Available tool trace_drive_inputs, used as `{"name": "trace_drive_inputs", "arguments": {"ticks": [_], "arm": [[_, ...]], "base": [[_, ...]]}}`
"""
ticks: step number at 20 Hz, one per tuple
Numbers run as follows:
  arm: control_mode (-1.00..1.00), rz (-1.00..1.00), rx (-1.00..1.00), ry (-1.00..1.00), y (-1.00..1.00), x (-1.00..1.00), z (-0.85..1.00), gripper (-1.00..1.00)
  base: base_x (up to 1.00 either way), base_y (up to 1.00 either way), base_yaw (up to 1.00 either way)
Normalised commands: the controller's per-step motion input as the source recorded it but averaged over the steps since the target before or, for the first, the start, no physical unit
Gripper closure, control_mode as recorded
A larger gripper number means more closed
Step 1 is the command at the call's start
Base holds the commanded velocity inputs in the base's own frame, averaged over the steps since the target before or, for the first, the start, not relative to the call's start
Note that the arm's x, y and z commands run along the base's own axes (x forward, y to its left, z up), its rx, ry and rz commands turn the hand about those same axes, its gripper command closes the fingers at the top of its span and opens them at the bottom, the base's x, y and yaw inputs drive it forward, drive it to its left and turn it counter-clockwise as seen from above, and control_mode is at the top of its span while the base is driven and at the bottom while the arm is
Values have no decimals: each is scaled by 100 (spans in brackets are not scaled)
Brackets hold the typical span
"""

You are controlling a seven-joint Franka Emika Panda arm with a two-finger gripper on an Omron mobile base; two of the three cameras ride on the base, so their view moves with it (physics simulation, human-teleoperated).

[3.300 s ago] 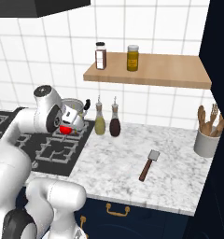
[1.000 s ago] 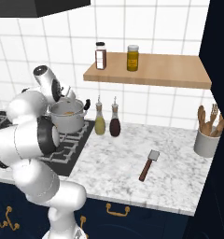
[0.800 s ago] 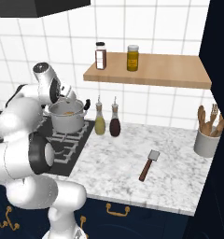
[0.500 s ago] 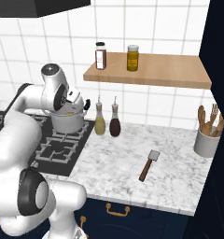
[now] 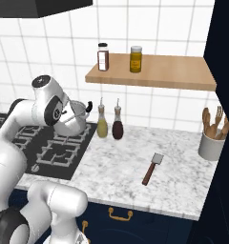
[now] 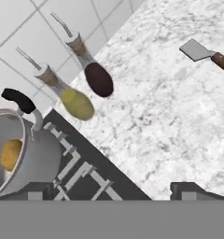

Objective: Put the tomato and potato in the pot. Retrieve the spatula and lightly stir the vegetables in the pot.

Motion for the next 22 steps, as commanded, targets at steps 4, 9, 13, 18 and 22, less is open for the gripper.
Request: {"name": "trace_drive_inputs", "arguments": {"ticks": [4,9,13,18,22], "arm": [[-100,-89,29,13,-7,-27,0,-100],[-100,-77,40,13,-44,-21,0,-100],[-100,-60,36,1,-70,-17,-13,-100],[-100,-69,19,-6,-43,-3,-46,-100],[-100,-77,12,-6,-24,0,-49,-100]], "base": [[0,0,0],[0,0,0],[0,0,0],[0,0,0],[0,0,0]]}}
